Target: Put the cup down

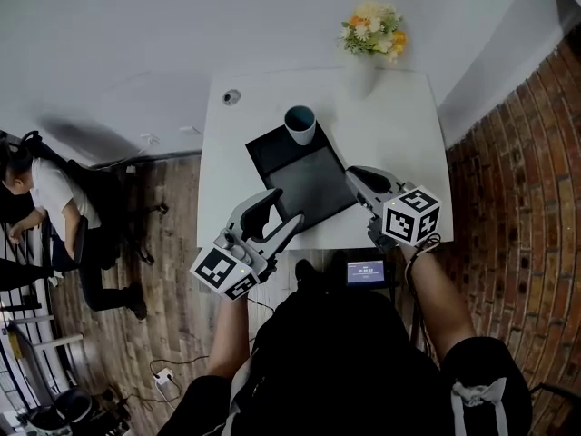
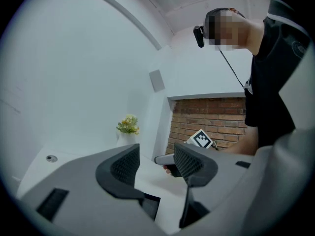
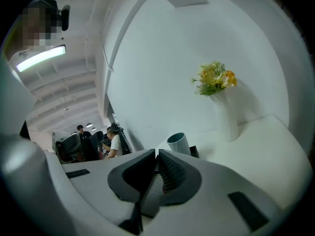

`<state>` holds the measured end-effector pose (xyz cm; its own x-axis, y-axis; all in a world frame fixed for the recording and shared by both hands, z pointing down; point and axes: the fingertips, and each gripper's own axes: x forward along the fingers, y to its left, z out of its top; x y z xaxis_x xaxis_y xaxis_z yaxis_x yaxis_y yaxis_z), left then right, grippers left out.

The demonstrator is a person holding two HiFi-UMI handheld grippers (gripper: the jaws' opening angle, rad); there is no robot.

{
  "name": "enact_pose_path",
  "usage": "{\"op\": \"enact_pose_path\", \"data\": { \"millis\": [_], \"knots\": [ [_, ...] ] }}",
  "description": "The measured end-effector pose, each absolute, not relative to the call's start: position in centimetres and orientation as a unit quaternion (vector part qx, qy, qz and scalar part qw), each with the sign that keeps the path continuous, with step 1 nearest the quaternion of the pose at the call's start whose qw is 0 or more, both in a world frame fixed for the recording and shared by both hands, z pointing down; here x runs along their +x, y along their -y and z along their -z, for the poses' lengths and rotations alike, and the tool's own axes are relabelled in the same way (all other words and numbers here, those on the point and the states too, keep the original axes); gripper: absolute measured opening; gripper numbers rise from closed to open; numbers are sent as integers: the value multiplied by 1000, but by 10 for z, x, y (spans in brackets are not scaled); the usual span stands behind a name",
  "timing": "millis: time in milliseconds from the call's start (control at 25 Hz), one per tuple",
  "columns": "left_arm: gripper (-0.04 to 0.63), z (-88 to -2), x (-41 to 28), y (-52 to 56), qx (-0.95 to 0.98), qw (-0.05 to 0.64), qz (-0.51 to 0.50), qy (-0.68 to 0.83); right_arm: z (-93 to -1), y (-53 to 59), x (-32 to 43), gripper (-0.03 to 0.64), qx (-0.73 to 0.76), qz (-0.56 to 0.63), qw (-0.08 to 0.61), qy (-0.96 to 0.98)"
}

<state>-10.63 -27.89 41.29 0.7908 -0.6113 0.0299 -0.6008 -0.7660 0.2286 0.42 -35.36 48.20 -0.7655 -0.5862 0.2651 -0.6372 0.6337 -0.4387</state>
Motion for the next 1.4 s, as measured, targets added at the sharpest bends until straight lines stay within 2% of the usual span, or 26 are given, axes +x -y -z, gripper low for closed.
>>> {"op": "enact_pose_path", "data": {
  "millis": [320,480,640,720,1400],
  "knots": [
    [213,-413,-112,267,937,104,24,334,-444,317,16,15,339,-260,24,904],
    [139,-416,-117,259,934,94,22,345,-431,301,17,15,333,-259,8,907],
    [29,-417,-120,253,931,92,29,351,-429,291,20,14,335,-270,-7,903],
    [8,-416,-120,251,933,90,29,347,-433,288,20,14,336,-278,-9,900],
    [8,-412,-125,264,932,100,18,347,-445,303,31,12,367,-272,5,890]
  ]
}}
